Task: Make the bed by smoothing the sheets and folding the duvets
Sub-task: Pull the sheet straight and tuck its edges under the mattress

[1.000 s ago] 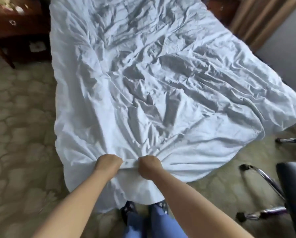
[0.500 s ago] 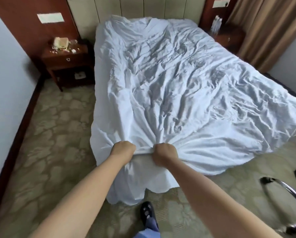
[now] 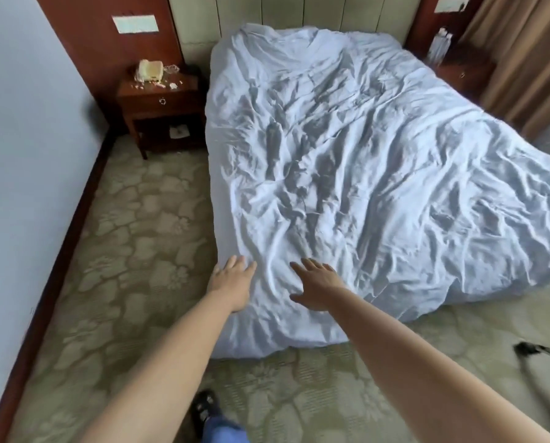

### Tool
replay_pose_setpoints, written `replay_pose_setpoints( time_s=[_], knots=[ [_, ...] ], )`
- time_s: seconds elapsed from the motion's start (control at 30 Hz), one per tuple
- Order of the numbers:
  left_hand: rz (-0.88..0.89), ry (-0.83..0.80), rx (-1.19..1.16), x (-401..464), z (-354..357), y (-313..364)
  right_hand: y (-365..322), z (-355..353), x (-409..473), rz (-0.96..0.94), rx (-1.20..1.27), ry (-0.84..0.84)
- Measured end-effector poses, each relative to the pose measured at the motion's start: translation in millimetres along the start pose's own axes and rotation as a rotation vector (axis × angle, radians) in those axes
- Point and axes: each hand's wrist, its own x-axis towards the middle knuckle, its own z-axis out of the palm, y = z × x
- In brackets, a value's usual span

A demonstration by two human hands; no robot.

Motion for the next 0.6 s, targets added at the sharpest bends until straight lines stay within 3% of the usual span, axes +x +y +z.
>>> replay_pose_setpoints(
  time_s=[0.33,0.6],
  knots=[
    [0.114,0.132,0.002,54.9,-85.8,-157.2,-139.6,-72.3,117.5,0.083,0.015,0.073],
    [0.166,0.121,0.053,121.1,-139.6,-250.7,-179.4,-132.2,199.7,0.120,0.011,0.143]
  ],
)
